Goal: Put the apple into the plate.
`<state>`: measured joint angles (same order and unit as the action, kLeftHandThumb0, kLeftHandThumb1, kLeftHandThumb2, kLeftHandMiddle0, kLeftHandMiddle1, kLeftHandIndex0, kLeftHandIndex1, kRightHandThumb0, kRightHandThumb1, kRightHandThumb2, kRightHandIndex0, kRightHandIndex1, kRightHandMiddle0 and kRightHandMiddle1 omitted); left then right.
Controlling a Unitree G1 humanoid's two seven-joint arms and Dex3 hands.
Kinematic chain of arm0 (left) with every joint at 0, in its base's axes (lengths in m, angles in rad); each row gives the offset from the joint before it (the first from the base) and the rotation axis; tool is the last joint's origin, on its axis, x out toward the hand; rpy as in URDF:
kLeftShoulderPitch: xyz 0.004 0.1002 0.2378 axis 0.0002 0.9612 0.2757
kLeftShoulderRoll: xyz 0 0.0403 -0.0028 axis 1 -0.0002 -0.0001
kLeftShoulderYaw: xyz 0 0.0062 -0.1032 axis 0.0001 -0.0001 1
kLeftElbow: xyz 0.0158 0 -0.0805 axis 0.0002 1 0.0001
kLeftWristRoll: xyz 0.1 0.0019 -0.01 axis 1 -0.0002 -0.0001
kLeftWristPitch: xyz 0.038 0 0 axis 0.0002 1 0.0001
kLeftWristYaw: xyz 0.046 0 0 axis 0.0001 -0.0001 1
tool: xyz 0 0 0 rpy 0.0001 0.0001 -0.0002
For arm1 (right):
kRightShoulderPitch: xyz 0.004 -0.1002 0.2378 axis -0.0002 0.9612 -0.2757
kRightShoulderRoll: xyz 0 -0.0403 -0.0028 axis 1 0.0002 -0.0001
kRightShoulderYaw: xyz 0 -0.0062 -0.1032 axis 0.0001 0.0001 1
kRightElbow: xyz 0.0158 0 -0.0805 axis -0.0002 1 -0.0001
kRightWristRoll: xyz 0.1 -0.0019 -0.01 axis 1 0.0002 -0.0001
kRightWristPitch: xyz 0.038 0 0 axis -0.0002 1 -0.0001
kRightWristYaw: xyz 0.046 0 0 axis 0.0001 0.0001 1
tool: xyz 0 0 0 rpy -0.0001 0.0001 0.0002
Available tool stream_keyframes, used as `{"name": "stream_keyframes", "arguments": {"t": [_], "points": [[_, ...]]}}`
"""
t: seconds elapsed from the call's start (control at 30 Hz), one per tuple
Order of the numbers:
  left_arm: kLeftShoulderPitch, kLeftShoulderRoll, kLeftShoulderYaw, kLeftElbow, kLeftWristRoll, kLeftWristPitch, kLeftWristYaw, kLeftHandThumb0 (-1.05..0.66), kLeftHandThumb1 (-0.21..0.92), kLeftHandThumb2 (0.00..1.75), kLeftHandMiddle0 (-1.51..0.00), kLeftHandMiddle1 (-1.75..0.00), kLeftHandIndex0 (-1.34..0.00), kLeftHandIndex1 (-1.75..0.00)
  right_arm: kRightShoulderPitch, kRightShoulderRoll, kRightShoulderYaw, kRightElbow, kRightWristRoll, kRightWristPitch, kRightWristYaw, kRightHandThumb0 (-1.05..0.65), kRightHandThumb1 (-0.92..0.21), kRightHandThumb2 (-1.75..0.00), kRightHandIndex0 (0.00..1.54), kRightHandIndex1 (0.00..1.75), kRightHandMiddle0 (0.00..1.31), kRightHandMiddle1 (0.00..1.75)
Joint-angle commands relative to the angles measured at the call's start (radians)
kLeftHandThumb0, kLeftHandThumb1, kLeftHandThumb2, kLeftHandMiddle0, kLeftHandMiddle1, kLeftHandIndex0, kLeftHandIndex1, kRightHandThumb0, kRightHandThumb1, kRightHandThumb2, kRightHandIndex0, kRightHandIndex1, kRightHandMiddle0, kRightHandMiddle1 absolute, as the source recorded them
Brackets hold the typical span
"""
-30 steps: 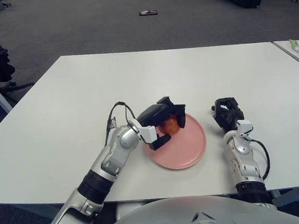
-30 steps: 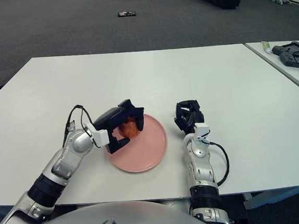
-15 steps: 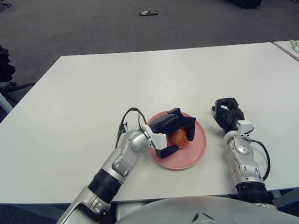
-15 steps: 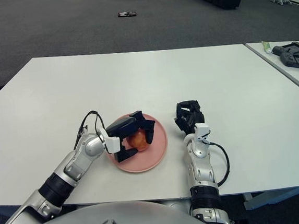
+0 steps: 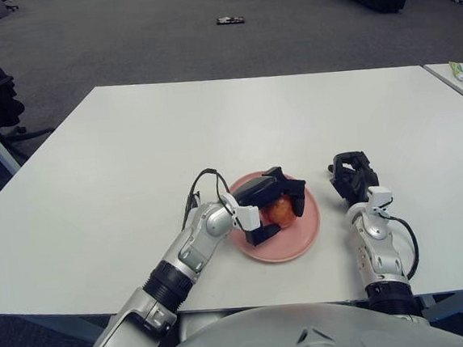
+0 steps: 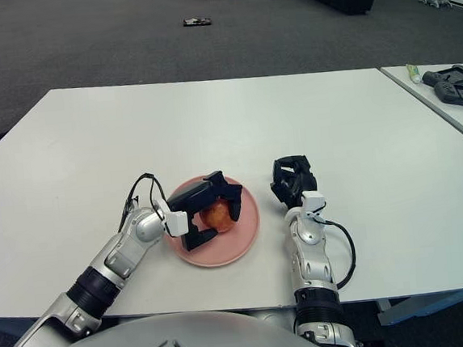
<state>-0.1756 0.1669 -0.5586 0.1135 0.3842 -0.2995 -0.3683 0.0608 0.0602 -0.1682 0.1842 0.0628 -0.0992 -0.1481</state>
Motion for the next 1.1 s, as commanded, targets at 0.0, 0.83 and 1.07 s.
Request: {"name": "stream_keyframes", "arguments": {"t": [0.0, 0.83, 1.07], "points": [[0.010, 0.017, 0.017, -0.004, -0.018, 0.025, -0.022, 0.00, 0.00, 1.63, -0.90, -1.60, -0.62, -1.75, 0.023, 0.006, -0.005, 0.033, 0.009, 0.041, -0.002, -0.36, -0.79, -0.70, 0.44, 1.30, 0.26, 1.75], [0.049, 0.065, 0.188, -0.143, -0.330, -0.033, -0.132, -0.98, 0.73, 0.61, 0.00, -0.02, 0.00, -0.03, 0.026, 0.004, 0.001, 0.017, 0.001, 0.064, -0.007, -0.36, -0.79, -0.71, 0.41, 1.30, 0.27, 1.75], [0.079, 0.111, 0.276, -0.157, -0.426, -0.082, -0.167, -1.04, 0.83, 0.45, 0.00, 0.00, 0.00, 0.00, 0.030, 0.005, 0.005, 0.009, 0.000, 0.068, -0.007, -0.36, -0.79, -0.70, 0.43, 1.28, 0.26, 1.75]]}}
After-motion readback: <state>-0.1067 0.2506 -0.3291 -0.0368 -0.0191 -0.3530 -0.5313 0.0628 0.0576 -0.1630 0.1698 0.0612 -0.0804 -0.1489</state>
